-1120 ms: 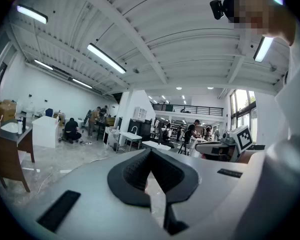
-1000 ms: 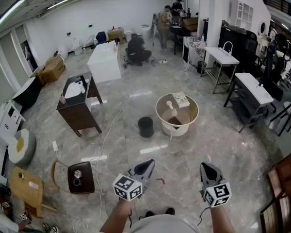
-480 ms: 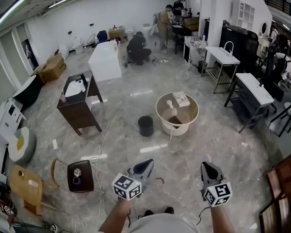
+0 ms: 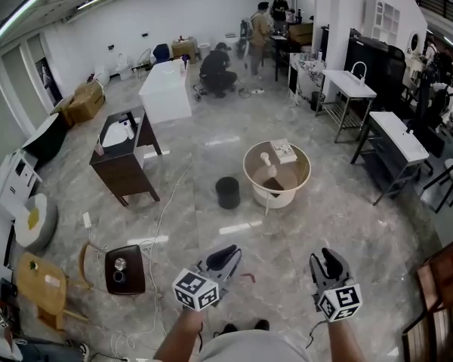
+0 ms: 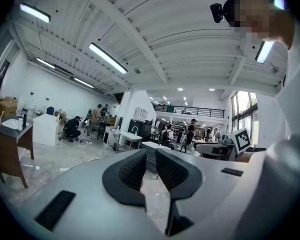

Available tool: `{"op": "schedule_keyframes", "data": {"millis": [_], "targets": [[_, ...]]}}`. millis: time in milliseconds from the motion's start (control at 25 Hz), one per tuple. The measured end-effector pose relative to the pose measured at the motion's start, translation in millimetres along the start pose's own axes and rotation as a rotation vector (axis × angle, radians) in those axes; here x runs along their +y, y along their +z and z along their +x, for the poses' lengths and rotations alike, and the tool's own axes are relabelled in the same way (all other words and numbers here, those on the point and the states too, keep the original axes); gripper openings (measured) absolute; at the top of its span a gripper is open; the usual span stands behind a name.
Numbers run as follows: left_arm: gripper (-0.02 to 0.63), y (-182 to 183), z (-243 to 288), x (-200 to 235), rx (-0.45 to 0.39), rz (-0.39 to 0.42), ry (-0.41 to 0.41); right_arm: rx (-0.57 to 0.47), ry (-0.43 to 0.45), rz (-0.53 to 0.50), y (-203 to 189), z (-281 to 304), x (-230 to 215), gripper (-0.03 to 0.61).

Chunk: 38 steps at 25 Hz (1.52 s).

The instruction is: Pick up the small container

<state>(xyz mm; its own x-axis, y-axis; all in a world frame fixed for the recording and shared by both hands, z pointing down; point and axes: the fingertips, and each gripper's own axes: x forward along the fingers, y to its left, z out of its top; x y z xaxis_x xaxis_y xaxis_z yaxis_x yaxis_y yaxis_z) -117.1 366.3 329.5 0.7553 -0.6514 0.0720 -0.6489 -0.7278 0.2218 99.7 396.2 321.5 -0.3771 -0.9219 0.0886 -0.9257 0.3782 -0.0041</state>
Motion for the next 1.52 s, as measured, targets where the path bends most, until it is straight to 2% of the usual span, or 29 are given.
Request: {"op": "schedule_keyframes", "data": {"millis": [40, 80, 320, 480, 560, 680, 880, 1040, 1520], "targets": [[0.084, -1, 1, 0, -0.001, -0.003, 0.006, 0.001, 0.001, 0.003, -1, 0, -2, 0.174], [0.091, -2, 1, 0, -0.002, -0.006, 0.012, 0.002, 0.003, 0.004, -2, -1, -4, 0.187], [0.143, -6, 2, 0, -0.005, -0.017, 0.043, -0.006, 0.023, 0.018, -5, -6, -12, 0.223], [0.205, -11, 4, -10, -0.002, -0.019, 0.034, -0.009, 0.027, 0.030, -6, -13, -21, 0.276], [0.269, -14, 4, -14, 0.001, -0.024, 0.025, -0.009, 0.036, 0.032, -6, -14, -23, 0.307], [0.321, -18, 7, -18, 0.009, -0.019, 0.029, -0.009, 0.044, 0.030, -7, -15, -28, 0.365], [0.400, -20, 12, -25, 0.007, -0.009, 0.038, -0.006, 0.052, 0.018, -10, -19, -37, 0.422], [0.443, -16, 13, -24, -0.008, -0.007, 0.065, 0.013, 0.084, 0.009, -17, -21, -39, 0.434], [0.469, -22, 35, -8, 0.017, -0.010, 0.086, 0.027, 0.083, 0.025, -25, 0, -59, 0.444]]}}
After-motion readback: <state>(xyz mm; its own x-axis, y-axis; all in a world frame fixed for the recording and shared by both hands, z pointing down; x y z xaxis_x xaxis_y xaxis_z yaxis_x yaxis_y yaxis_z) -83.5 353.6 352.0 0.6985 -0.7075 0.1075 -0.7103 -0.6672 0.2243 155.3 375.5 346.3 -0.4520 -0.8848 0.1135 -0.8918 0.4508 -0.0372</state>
